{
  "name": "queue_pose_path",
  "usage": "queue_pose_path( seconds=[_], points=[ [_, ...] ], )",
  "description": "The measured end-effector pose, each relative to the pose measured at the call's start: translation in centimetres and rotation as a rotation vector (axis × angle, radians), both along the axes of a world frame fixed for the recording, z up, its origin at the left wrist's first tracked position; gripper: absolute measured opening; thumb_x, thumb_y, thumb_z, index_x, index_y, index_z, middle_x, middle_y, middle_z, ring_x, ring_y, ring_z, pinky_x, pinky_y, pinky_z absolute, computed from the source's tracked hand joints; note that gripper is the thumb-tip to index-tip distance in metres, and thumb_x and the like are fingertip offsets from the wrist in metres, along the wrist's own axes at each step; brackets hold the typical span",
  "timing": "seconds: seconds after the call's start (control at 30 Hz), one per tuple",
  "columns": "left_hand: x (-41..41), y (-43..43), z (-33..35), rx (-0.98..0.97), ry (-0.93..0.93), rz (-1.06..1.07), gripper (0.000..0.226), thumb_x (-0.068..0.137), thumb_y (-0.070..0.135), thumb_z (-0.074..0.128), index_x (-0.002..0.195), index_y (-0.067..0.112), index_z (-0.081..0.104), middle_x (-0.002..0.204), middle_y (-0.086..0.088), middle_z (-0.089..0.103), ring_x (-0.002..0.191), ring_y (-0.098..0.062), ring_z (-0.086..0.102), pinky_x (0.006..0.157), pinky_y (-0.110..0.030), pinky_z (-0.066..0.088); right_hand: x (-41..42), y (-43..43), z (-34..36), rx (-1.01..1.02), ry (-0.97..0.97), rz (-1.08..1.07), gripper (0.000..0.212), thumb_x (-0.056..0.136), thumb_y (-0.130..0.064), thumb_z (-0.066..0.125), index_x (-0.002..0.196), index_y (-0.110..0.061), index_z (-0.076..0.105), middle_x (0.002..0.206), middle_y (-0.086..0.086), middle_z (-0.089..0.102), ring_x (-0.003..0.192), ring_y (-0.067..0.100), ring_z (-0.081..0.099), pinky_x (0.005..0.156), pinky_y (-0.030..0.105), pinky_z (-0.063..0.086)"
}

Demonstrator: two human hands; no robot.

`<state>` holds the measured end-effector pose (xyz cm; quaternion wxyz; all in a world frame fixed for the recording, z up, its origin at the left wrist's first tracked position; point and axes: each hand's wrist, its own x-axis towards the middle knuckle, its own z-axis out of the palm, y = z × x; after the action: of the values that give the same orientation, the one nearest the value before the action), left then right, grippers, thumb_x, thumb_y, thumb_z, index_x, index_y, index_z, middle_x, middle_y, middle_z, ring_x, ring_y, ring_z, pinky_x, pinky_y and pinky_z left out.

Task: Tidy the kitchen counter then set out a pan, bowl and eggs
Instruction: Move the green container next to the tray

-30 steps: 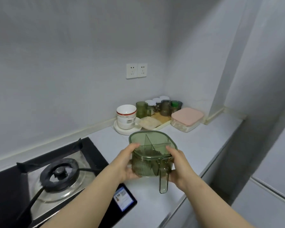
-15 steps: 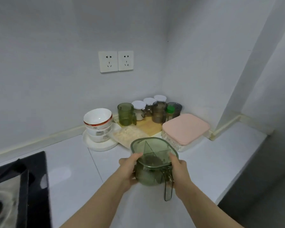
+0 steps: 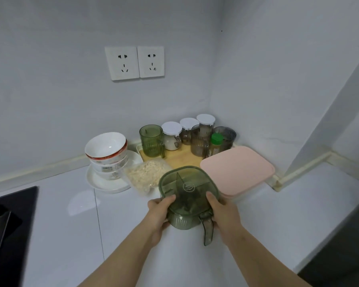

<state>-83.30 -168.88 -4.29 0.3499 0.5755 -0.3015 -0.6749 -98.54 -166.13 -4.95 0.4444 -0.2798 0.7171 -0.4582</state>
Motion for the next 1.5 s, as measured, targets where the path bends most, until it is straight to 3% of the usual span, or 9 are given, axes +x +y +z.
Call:
queue_pose_path(
  seconds=[0.17, 0.5, 0.67, 0.8, 0.9, 1.1, 1.23, 1.4, 1.5],
  points=[
    [-0.3, -0.5, 0.2, 0.003, 0.0, 0.006, 0.038, 0.092, 0.025, 0.056, 0.119, 0.008, 0.036, 0.098, -0.006, 0.058, 0.083, -0.018, 0.057, 0.066, -0.029, 0.047, -0.2, -0.7, 0.4, 0.002, 0.057, -0.06, 0.032, 0.083, -0.041, 0.065, 0.102, -0.017, 0.071, 0.097, 0.003, 0.071, 0.099, 0.028, 0.065, 0.093, 0.045, 0.051],
    [0.3, -1.0, 0.3, 0.024, -0.007, -0.019, 0.044, 0.089, 0.023, 0.061, 0.123, 0.003, 0.043, 0.114, -0.01, 0.06, 0.09, -0.02, 0.058, 0.063, -0.03, 0.047, 0.1, -0.9, 0.5, -0.011, 0.116, -0.092, 0.03, 0.086, -0.041, 0.062, 0.103, -0.017, 0.069, 0.103, 0.003, 0.07, 0.105, 0.026, 0.061, 0.1, 0.043, 0.047],
    [0.1, -0.9, 1.5, 0.063, -0.038, -0.042, 0.037, 0.09, 0.02, 0.059, 0.122, 0.004, 0.048, 0.09, 0.001, 0.052, 0.081, -0.017, 0.05, 0.087, -0.041, 0.047, 0.1, -0.7, 1.1, 0.031, 0.162, -0.03, 0.036, 0.093, -0.043, 0.049, 0.106, -0.015, 0.066, 0.092, 0.003, 0.066, 0.099, 0.027, 0.061, 0.097, 0.039, 0.048],
    [1.1, 0.0, 3.0, 0.088, 0.015, -0.029, 0.045, 0.09, 0.023, 0.059, 0.13, 0.014, 0.039, 0.131, -0.009, 0.041, 0.123, -0.032, 0.04, 0.103, -0.045, 0.038, -0.6, 0.2, 2.0, 0.071, 0.217, -0.101, 0.046, 0.095, -0.046, 0.04, 0.11, -0.007, 0.056, 0.101, 0.012, 0.06, 0.096, 0.028, 0.057, 0.09, 0.039, 0.049],
    [2.6, 0.3, 4.2, 0.04, -0.009, 0.007, 0.055, 0.09, 0.025, 0.058, 0.139, 0.016, 0.034, 0.147, -0.009, 0.031, 0.133, -0.033, 0.033, 0.103, -0.045, 0.037, -0.5, 1.3, 3.7, 0.018, 0.257, -0.172, 0.044, 0.096, -0.041, 0.041, 0.118, -0.004, 0.05, 0.112, 0.013, 0.057, 0.095, 0.024, 0.049, 0.084, 0.034, 0.041],
    [5.0, 1.0, 8.1, -0.196, -0.142, 0.02, 0.025, 0.091, 0.021, 0.056, 0.114, 0.015, 0.048, 0.122, -0.005, 0.05, 0.114, -0.025, 0.048, 0.092, -0.037, 0.043, 3.1, 2.7, 8.4, -0.228, 0.299, -0.135, 0.028, 0.094, -0.036, 0.048, 0.106, -0.011, 0.053, 0.104, 0.0, 0.056, 0.098, 0.019, 0.052, 0.083, 0.029, 0.039],
    [6.7, 3.3, 10.0, -0.315, -0.135, 0.008, 0.006, 0.092, 0.019, 0.054, 0.098, 0.017, 0.054, 0.109, -0.003, 0.057, 0.106, -0.024, 0.056, 0.087, -0.036, 0.046, 6.7, 4.3, 10.2, -0.321, 0.209, -0.035, 0.015, 0.093, -0.03, 0.052, 0.095, -0.015, 0.054, 0.083, -0.013, 0.052, 0.076, 0.002, 0.048, 0.077, 0.025, 0.035],
    [9.9, 8.8, 11.2, -0.351, -0.142, 0.026, 0.005, 0.092, 0.016, 0.052, 0.091, 0.017, 0.057, 0.092, -0.003, 0.061, 0.089, -0.02, 0.059, 0.078, -0.03, 0.047, 11.2, 7.2, 10.5, -0.318, 0.139, 0.109, 0.012, 0.092, -0.024, 0.055, 0.092, -0.012, 0.055, 0.078, -0.006, 0.051, 0.07, 0.006, 0.046, 0.06, 0.021, 0.035],
    [12.4, 13.0, 11.0, -0.338, -0.164, 0.117, 0.005, 0.092, 0.018, 0.053, 0.093, 0.017, 0.058, 0.096, -0.004, 0.063, 0.092, -0.02, 0.061, 0.083, -0.033, 0.049, 14.2, 10.1, 10.6, -0.317, 0.079, 0.216, 0.009, 0.092, -0.022, 0.054, 0.091, -0.013, 0.054, 0.08, -0.003, 0.053, 0.073, 0.01, 0.049, 0.062, 0.023, 0.038]
  ],
)
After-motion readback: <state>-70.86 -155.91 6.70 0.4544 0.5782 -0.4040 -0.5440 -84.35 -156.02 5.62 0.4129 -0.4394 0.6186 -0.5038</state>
